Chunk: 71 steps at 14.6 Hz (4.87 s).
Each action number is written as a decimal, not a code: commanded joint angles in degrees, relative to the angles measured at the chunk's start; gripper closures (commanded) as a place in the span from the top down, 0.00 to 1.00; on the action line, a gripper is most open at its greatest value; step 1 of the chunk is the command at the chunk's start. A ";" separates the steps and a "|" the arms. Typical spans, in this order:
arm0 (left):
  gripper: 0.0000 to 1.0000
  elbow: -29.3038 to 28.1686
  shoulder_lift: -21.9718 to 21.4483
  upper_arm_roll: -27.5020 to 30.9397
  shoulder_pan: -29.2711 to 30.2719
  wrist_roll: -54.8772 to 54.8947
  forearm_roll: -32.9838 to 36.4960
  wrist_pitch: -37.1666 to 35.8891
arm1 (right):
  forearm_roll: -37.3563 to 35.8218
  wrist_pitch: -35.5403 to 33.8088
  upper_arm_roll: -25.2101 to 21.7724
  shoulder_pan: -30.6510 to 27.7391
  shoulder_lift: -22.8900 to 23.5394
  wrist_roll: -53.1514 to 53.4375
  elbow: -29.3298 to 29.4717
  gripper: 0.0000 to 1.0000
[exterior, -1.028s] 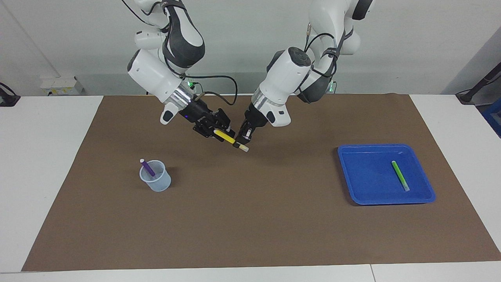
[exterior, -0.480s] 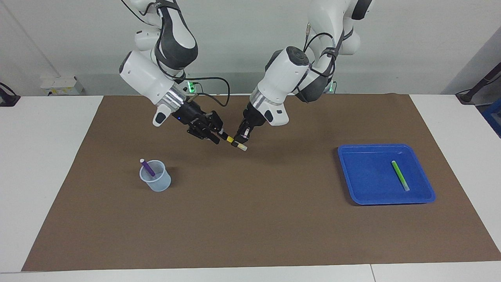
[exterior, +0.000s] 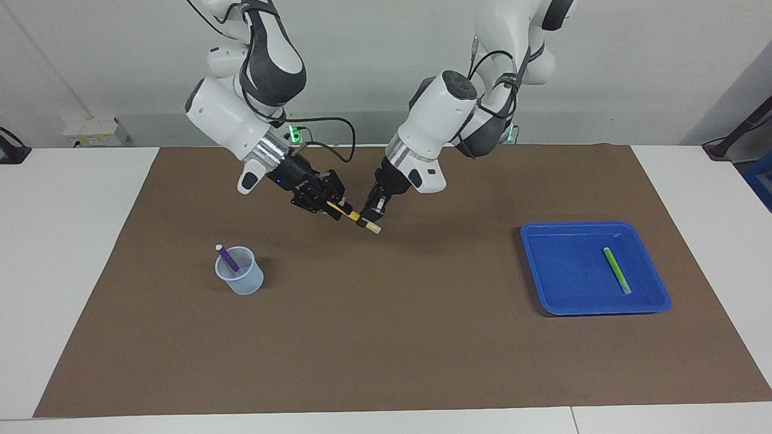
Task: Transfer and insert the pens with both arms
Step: 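Grasp the yellow pen with the right gripper from the left gripper, then insert the yellow pen into the white cup with the right gripper, then release the yellow pen and withdraw the right gripper from the cup, then lower the left gripper onto the green pen in the tray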
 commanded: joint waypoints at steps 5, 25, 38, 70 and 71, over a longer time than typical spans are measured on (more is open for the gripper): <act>0.00 -0.95 -0.54 0.59 -0.56 -0.36 -0.72 1.50 | 0.22 -0.91 0.17 -0.68 -0.75 -0.95 -0.32 0.09; 0.69 -0.86 -3.44 1.38 8.74 2.00 -0.01 -10.45 | -39.64 -16.55 -0.01 -10.61 1.53 -2.01 10.14 0.00; 0.71 -0.42 -5.46 1.73 24.65 42.49 7.97 -27.32 | -54.98 -14.37 0.08 -16.85 4.70 -7.28 5.58 0.00; 1.00 -5.78 3.58 2.08 46.80 106.77 27.50 -10.37 | -56.47 -41.53 0.43 -16.15 -3.30 -2.36 19.02 1.00; 1.00 -6.04 4.02 2.08 47.42 106.78 27.50 -9.32 | -56.38 -40.99 0.43 -16.32 -3.30 -2.45 18.84 1.00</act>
